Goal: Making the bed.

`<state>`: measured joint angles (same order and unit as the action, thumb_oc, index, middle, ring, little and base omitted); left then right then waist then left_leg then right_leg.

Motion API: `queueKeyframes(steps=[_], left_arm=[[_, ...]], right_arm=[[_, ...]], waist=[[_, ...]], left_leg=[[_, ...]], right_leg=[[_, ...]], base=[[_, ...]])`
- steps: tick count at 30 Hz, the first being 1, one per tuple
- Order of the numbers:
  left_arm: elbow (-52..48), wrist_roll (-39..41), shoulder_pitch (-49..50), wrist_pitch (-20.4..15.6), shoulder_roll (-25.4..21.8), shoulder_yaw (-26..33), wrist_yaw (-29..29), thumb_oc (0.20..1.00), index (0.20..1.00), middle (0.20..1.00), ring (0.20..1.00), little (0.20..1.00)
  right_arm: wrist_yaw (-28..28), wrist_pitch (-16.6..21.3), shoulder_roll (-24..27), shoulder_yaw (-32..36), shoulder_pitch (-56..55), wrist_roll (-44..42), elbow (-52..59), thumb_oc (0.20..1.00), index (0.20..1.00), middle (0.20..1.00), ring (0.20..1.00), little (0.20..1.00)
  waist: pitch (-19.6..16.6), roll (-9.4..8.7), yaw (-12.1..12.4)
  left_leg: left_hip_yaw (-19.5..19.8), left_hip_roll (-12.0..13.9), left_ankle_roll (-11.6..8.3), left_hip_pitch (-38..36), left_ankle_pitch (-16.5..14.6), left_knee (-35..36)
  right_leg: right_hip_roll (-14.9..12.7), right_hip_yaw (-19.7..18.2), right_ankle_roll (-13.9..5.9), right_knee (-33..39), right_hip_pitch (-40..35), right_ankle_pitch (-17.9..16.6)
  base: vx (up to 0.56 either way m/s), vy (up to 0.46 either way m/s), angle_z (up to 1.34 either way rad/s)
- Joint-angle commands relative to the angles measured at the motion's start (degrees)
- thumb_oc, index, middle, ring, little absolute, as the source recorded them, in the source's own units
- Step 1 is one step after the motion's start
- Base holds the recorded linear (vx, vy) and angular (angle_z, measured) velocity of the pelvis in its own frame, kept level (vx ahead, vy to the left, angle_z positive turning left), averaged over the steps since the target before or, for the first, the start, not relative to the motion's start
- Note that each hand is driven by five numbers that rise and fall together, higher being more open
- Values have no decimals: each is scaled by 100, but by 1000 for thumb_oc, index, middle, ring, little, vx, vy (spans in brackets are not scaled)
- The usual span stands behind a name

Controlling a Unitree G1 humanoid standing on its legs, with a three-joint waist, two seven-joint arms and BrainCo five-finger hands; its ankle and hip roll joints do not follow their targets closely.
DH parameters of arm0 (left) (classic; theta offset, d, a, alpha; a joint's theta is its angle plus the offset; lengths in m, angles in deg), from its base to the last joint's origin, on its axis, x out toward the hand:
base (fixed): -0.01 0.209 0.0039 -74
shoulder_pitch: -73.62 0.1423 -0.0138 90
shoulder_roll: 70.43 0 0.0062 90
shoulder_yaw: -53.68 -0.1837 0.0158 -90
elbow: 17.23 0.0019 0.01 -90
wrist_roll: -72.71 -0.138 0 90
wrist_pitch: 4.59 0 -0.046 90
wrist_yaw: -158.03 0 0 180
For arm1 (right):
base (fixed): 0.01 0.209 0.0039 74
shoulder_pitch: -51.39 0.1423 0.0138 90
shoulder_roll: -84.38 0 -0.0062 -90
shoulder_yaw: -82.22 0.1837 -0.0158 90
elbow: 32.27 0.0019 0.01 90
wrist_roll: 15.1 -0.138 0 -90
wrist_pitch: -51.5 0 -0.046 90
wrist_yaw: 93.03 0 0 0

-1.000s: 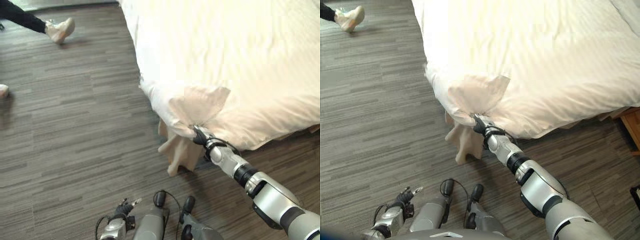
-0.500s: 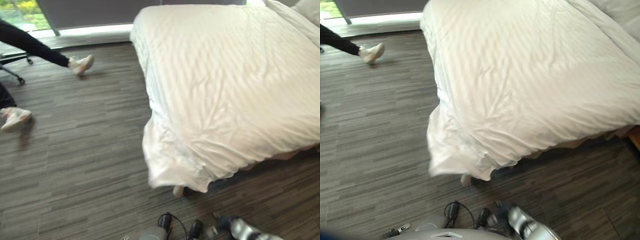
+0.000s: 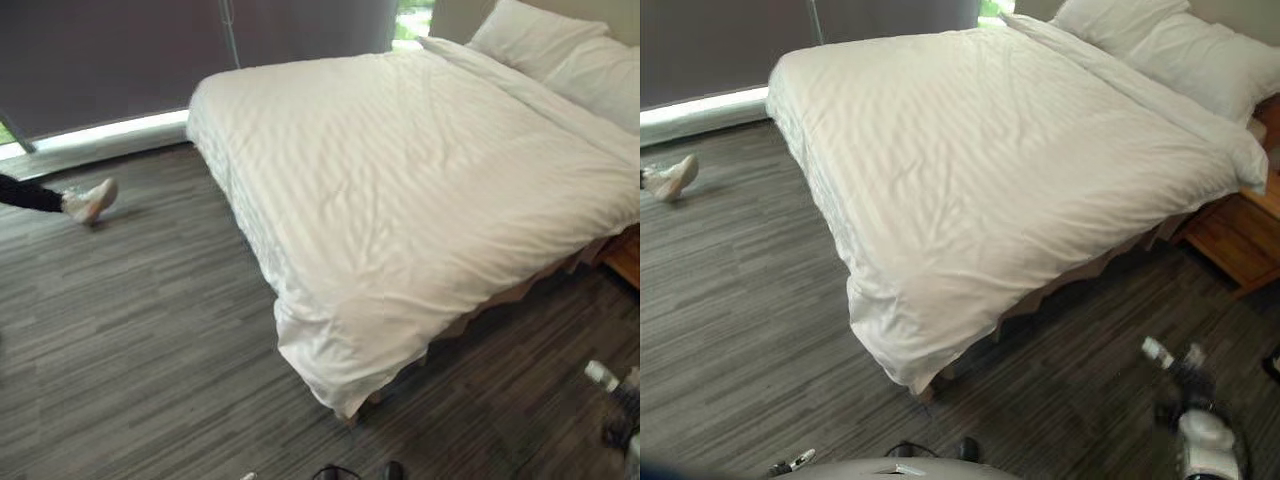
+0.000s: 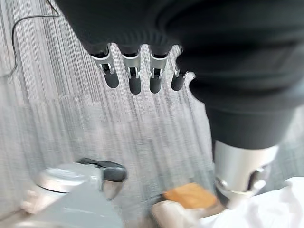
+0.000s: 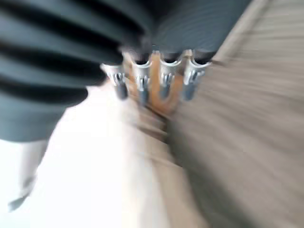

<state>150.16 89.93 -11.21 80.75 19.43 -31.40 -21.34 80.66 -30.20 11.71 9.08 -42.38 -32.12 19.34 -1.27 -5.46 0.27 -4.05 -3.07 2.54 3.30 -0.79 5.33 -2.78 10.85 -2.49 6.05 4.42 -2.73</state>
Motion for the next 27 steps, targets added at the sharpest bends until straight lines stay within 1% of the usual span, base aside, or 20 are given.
queueKeyframes(steps=[1,2,3,4,7,8,9,10,12,13,15,16,17,18,19,21,22,24,25,27], left_arm=[[421,-127,-428,-45,264,-106,-59,1000,1000,1000,1000,1000],[391,-211,-431,-42,296,-104,-40,1000,1000,1000,1000,1000],[391,-211,-431,-42,296,-104,-40,1000,1000,1000,1000,1000],[352,-278,-387,-61,294,-99,-27,1000,1000,1000,1000,1000],[291,-337,-340,-95,279,-176,-18,1000,1000,1000,1000,1000],[291,-338,-341,-95,279,-174,-18,1000,1000,1000,1000,1000],[267,-354,-329,-110,273,-232,-11,1000,1000,1000,1000,1000],[267,-355,-330,-110,273,-230,-11,1000,1000,1000,1000,1000],[193,-392,-350,-125,254,-396,-3,1000,1000,1000,1000,1000],[168,-365,-353,-130,251,-426,-9,1000,1000,1000,1000,1000],[109,-336,-374,-144,250,-526,-7,1000,1000,1000,1000,1000],[110,-336,-374,-144,250,-525,-7,1000,1000,1000,1000,1000],[79,-273,-423,-151,281,-622,-30,1000,1000,1000,1000,1000],[79,-240,-457,-155,276,-639,-62,1000,1000,1000,1000,1000],[79,-240,-459,-155,277,-635,-62,1000,1000,1000,1000,1000],[45,-280,-490,-186,264,-718,-154,1000,1000,1000,1000,1000],[47,-274,-488,-185,262,-742,-161,1000,1000,1000,1000,1000],[47,-274,-488,-185,261,-740,-161,1000,1000,1000,1000,1000],[84,-216,-534,-158,312,-819,-192,1000,1000,1000,1000,1000],[75,-206,-565,-163,333,-857,-229,1000,1000,1000,1000,1000]], right_arm=[[4,625,-406,-266,247,-990,1473,200,200,200,200,200],[263,749,-603,-533,242,-1167,2416,200,200,200,200,200],[262,748,-604,-533,241,-1166,2418,200,200,200,200,200],[696,818,-713,-904,262,-1471,3208,200,200,200,200,200],[1211,732,-854,-1689,439,-1941,3865,200,200,200,200,200],[1212,733,-854,-1690,442,-1942,3863,200,200,200,200,200],[1407,666,-887,-2109,577,-2092,3858,200,200,200,200,200],[1408,668,-887,-2111,580,-2093,3854,200,200,200,200,200],[1715,341,-919,-3446,1264,-2046,3585,200,200,200,200,200],[1784,289,-980,-3724,1456,-2056,3481,200,200,200,200,200],[1894,184,-1069,-4432,2048,-1766,3135,200,200,200,200,200],[1894,184,-1070,-4433,2049,-1766,3134,200,200,200,200,200],[1894,110,-1213,-4856,2505,-1599,2859,200,200,200,200,200],[1920,75,-1263,-5072,2741,-1464,2853,200,200,200,200,200],[1920,77,-1266,-5074,2747,-1463,2848,200,200,200,200,200],[1950,7,-1529,-5487,3123,-1334,2542,200,200,200,200,200],[1963,-22,-1647,-5596,3211,-1319,2367,200,200,200,200,200],[1964,-18,-1651,-5598,3214,-1319,2361,200,200,200,200,200],[1963,-131,-1961,-5967,3448,-1112,1932,200,200,200,200,200],[1914,-143,-2080,-6013,3486,-1140,1730,200,200,200,200,200]], waist=[[286,236,131],[361,259,144],[360,259,145],[414,285,188],[484,334,294],[473,332,287],[503,359,344],[495,358,338],[607,463,518],[658,487,556],[800,575,671],[787,573,665],[909,663,741],[967,698,769],[971,698,766],[1044,779,841],[1057,791,851],[1057,790,849],[1084,825,890],[1105,844,903]], left_leg=[[-128,4,-20,1,-183,-33],[-187,16,-28,44,-162,-33],[-188,16,-28,44,-162,-33],[-212,18,-34,84,-140,-33],[-197,6,-43,144,-106,-33],[-193,5,-42,160,-100,-33],[-180,1,-47,167,-85,-33],[-176,0,-47,179,-80,-33],[-103,-29,-67,257,-23,-33],[-87,-35,-71,284,-7,-33],[-52,-45,-87,353,36,-33],[-47,-47,-86,370,41,-33],[-36,-61,-95,441,84,-33],[-36,-58,-102,470,106,-33],[-36,-58,-103,469,106,-33],[-28,-52,-116,546,144,-33],[-28,-52,-114,560,149,-33],[-28,-52,-114,561,149,-33],[-29,-58,-104,588,161,-33],[-16,-62,-99,600,167,-33]], right_leg=[[63,150,-203,-105,-275,311],[62,111,-203,-105,-210,291],[62,111,-203,-105,-209,291],[58,103,-198,-105,-168,283],[48,125,-190,-105,-129,280],[46,130,-190,-105,-115,277],[39,155,-185,-105,-119,276],[38,159,-185,-105,-108,274],[12,255,-168,-105,-72,267],[5,270,-163,-105,-54,258],[-4,295,-153,-105,-6,239],[-5,300,-152,-105,9,238],[-12,320,-152,-105,79,200],[-12,320,-144,-105,116,180],[-12,320,-144,-105,115,180],[-19,328,-135,-105,181,155],[-21,327,-133,-105,197,153],[-21,327,-133,-105,197,153],[-22,315,-125,-105,223,151],[-27,311,-121,-105,233,148]], base=[[-74,-15,-13],[-60,-12,-16],[-64,-10,-27],[-43,-4,-17],[-41,-3,-1],[0,0,0],[-15,3,10],[-34,8,16],[-61,15,15],[-79,13,8],[-70,7,12],[-78,19,18],[-67,21,20],[-67,21,18],[-33,8,10],[-18,13,9],[-4,12,8],[0,0,0],[0,0,0],[1,3,-3]])
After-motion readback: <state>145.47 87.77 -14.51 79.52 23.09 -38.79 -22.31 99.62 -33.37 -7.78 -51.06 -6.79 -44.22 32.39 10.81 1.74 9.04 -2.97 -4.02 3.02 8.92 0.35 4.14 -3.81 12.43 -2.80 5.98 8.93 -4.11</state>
